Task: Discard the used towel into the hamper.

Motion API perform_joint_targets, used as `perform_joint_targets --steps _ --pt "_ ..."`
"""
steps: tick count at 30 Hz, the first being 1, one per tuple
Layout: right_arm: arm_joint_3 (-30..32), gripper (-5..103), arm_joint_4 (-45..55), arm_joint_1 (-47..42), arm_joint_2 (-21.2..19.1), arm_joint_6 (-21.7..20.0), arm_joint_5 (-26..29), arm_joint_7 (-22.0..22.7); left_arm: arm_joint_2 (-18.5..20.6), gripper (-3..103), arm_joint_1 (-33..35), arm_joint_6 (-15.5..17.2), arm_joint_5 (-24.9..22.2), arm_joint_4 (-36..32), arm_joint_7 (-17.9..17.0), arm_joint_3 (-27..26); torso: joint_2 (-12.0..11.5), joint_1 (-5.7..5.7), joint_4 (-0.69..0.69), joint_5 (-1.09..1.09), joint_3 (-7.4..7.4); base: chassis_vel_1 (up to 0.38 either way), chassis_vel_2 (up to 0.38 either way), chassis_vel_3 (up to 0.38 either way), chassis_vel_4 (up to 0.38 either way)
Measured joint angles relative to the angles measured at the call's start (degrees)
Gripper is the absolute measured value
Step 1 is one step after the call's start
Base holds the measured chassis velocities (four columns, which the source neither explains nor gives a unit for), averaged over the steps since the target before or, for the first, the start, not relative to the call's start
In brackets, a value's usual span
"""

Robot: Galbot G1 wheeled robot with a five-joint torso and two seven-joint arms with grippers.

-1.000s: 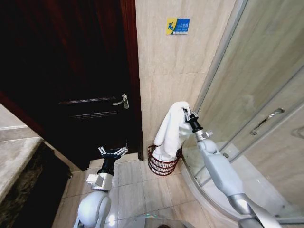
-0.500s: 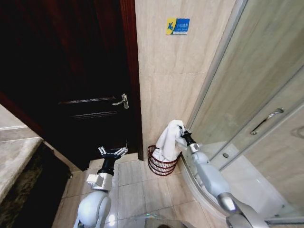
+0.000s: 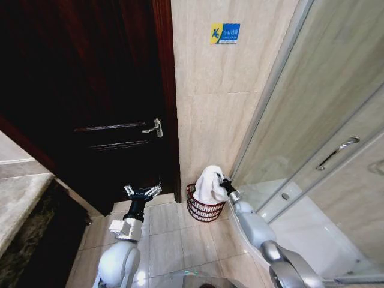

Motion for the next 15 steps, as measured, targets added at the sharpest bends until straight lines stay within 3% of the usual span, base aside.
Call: perform_joint_targets --steps 6,15 --pt "2.6 12 -4.1 0.1 1.2 -5.1 -3.2 0.5 0.0 100 0.0 0.0 0.0 0.0 0.0 0.0 0.0 0.0 0.0 0.0 0.0 0.0 0.0 0.0 0.0" --pt "2.5 12 -1.7 -1.4 0.1 -7.7 -4.7 1.3 0.0 100 0.0 0.0 0.0 0.0 0.0 0.0 0.0 0.0 0.0 0.0 0.0 0.0 0.0 0.0 0.0"
